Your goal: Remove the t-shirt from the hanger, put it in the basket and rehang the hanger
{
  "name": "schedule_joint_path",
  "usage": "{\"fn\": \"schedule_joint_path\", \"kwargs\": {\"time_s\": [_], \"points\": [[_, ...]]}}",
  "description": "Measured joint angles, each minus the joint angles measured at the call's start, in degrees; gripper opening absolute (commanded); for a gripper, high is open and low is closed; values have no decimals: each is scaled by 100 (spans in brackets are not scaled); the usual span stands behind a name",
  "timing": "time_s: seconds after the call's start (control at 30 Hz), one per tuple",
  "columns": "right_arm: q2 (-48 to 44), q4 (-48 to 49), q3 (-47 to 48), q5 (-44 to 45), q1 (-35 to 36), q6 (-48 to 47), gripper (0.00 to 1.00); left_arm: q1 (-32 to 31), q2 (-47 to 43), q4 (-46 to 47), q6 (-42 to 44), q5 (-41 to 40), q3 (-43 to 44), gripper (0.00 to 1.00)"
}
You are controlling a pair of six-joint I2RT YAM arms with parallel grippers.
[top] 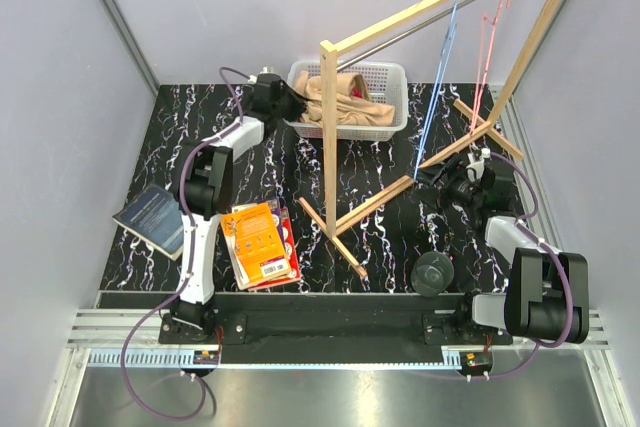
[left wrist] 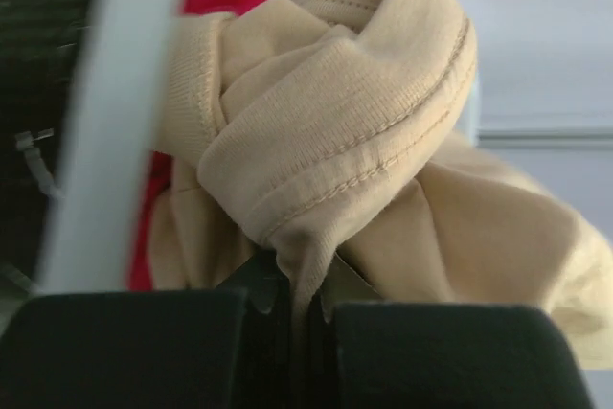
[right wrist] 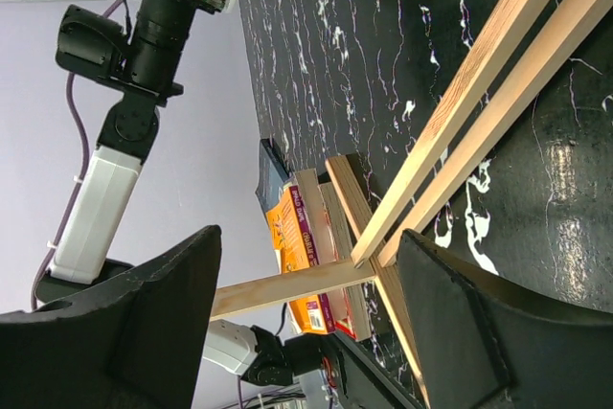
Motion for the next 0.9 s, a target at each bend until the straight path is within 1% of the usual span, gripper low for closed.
{"fn": "schedule_joint_path", "kwargs": {"time_s": [0.17, 0.33, 0.43, 0.5, 0.57, 0.6, 0.7, 0.73, 0.8, 0.83, 0.87, 0.9], "points": [[15, 4, 0, 2, 0, -37, 82, -70, 42, -348, -118, -369, 177, 0], [92, 7, 0, 0, -2, -46, 82, -337, 450, -498, -7, -577, 1005, 0], [94, 7, 0, 0, -26, -57, 82, -507, 562, -507, 179, -695, 1187, 1], [94, 7, 0, -2, -42, -66, 82, -575, 579, -612, 378, -804, 1209, 9], [94, 7, 0, -2, -46, -70, 82, -603, 566, -651, 520, -883, 1163, 23], [94, 7, 0, -2, -48, -74, 82, -605, 501, -579, 592, -949, 1016, 35], [105, 7, 0, -2, -57, -87, 82, -553, 133, -398, 789, -1172, 299, 51], [116, 7, 0, -4, -57, -87, 82, -529, 26, -385, 883, -1226, 160, 54], [140, 7, 0, -7, -59, -87, 82, -485, -105, -492, 1117, -1294, 107, 57], [149, 7, 0, -7, -59, -87, 82, -466, -168, -533, 1235, -1307, 107, 60], [149, 7, 0, -7, -59, -87, 82, -448, -238, -588, 1349, -1311, 118, 69], [149, 7, 0, -9, -59, -87, 82, -424, -310, -621, 1447, -1311, 125, 72]]}}
